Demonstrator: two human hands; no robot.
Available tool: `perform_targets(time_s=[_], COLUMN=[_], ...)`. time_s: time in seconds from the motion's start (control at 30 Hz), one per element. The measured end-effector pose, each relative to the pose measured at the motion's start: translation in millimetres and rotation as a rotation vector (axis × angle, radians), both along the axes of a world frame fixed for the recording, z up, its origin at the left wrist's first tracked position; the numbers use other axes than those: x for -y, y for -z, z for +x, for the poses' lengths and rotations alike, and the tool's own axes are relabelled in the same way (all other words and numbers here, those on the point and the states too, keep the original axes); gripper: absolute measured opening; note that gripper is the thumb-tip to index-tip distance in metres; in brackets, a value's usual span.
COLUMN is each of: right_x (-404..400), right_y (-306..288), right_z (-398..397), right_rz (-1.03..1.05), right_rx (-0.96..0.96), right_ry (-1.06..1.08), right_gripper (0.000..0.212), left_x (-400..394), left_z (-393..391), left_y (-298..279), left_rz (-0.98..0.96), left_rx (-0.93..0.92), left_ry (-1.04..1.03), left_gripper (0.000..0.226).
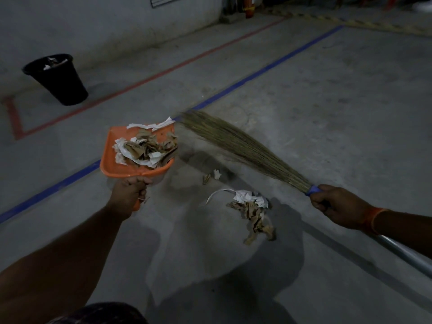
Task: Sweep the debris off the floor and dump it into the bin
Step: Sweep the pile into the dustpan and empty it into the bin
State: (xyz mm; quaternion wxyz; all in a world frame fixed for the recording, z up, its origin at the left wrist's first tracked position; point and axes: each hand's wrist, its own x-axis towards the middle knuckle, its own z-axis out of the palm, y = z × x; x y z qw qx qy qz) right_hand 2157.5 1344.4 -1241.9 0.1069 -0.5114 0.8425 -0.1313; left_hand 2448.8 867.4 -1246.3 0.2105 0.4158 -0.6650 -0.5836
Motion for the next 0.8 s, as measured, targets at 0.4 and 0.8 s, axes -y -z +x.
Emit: perform_targets(time_s=[0.4, 0.8], right_x=[5, 121], right_y=[4, -12], right_z=[-14, -20], right_rz=[-0.019, -0.064], right_rx=[-0.012, 0.147], right_ry=[0.075, 0.086], right_gripper=[0.046, 0.037], left_x=[-9, 0], left_z=[-7, -12], left_y=[-7, 2], left_rz=[0.011, 0.052], left_rx=[-0.007, -0.040], left_ry=[0.030, -0.018], left_gripper=[0.030, 0.031])
